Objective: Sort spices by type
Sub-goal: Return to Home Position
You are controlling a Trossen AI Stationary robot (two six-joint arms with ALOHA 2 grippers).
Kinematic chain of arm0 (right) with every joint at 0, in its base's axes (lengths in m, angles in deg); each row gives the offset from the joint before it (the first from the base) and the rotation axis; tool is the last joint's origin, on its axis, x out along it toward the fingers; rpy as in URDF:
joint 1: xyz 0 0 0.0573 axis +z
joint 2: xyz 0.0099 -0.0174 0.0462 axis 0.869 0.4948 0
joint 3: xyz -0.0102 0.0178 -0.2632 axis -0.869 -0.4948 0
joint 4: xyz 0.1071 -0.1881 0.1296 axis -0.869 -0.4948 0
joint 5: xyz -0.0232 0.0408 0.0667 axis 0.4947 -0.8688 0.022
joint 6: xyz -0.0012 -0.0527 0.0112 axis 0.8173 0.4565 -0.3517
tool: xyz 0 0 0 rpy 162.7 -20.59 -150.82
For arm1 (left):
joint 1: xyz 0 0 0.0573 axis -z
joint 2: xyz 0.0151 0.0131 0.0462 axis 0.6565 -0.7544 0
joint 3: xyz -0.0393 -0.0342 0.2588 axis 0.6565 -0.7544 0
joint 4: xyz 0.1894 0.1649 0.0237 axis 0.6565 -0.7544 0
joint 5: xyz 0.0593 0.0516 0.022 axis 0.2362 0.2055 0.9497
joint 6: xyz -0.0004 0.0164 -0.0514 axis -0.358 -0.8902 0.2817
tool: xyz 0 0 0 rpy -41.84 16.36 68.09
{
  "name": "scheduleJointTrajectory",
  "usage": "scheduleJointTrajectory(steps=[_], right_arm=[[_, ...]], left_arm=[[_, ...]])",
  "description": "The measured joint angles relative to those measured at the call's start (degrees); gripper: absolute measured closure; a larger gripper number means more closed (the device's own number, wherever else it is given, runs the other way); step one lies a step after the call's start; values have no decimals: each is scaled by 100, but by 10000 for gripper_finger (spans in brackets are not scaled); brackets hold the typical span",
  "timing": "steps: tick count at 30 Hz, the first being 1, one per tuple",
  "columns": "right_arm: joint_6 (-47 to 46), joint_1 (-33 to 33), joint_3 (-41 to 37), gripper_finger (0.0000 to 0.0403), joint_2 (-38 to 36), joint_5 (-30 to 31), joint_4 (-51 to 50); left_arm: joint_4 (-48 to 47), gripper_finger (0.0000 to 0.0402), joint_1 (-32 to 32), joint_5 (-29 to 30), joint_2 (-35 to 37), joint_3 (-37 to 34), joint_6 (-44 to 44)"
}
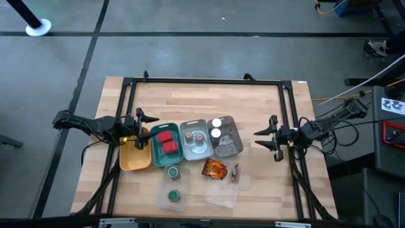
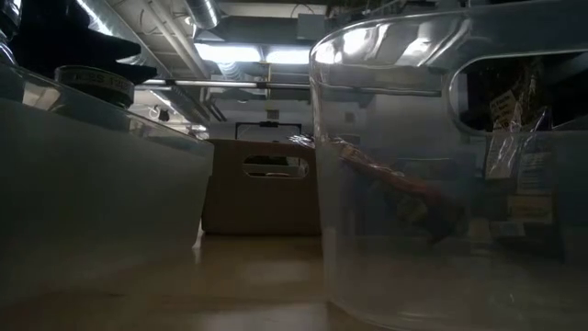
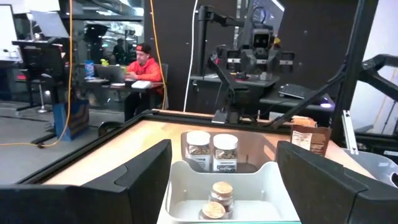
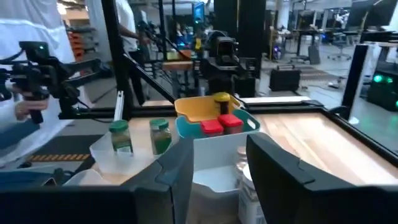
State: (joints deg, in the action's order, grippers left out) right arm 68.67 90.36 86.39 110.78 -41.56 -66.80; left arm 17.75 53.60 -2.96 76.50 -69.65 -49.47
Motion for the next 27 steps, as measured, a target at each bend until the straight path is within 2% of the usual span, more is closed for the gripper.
scheduleJointTrajectory(steps=[6, 10, 12, 19, 27], right_arm=[[-128, -1078, -464, 253, -75, -937, 286], [-157, -1885, -491, 253, -49, -1859, 104], [-174, -2234, -491, 253, -57, -2137, -134], [-922, -2895, -503, 253, -551, -2240, -1666], [-1036, -2893, -1197, 253, -1136, -2200, -1412]], left_arm=[[0, 128, 1, -2, 0, 0, 11], [-1, 128, 1, 0, 0, 0, -4], [-29, 128, 1, 0, 0, 0, -104], [-201, 128, 1, 11, 0, 0, -49], [-263, 128, 1, 11, -2, 0, 99]])
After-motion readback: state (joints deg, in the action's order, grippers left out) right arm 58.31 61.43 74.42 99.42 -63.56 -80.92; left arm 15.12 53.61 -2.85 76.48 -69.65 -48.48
